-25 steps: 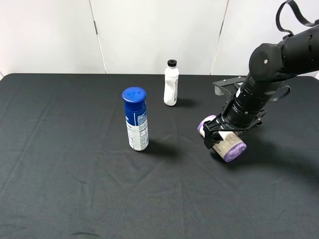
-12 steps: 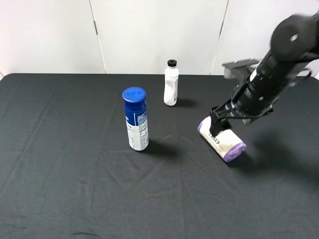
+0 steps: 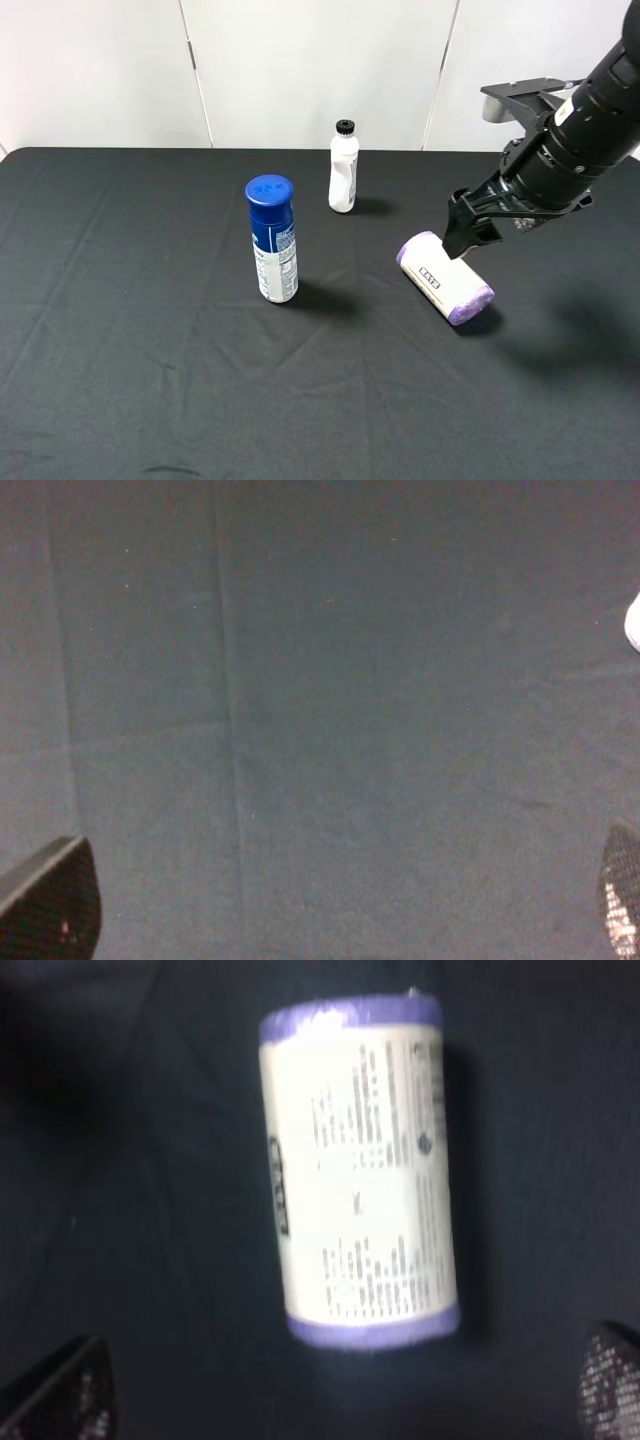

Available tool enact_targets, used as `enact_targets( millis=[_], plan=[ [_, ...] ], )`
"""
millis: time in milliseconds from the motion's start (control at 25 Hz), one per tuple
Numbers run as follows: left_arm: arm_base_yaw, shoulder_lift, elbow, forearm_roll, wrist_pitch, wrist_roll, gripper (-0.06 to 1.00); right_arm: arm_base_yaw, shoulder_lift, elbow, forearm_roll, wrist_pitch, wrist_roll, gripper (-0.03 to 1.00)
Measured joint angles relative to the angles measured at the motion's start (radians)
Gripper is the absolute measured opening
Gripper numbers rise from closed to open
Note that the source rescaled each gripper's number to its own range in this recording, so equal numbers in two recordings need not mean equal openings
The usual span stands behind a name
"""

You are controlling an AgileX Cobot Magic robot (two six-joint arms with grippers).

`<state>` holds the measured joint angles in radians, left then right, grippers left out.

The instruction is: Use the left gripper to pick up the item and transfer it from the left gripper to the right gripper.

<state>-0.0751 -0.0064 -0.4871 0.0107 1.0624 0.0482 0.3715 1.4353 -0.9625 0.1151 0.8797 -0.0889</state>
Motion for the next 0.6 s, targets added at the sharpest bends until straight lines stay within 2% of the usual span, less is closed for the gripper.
enact_targets(
  millis=[280,600],
  plan=[
    [0.000,0.000,0.000,0.000,0.000,0.000,1.00,0.000,-0.082,0.000,0.000,0.107,0.000,0.99],
    [0.000,0.000,0.000,0.000,0.000,0.000,1.00,0.000,-0.272,0.000,0.001,0.222,0.025,0.99]
  ],
)
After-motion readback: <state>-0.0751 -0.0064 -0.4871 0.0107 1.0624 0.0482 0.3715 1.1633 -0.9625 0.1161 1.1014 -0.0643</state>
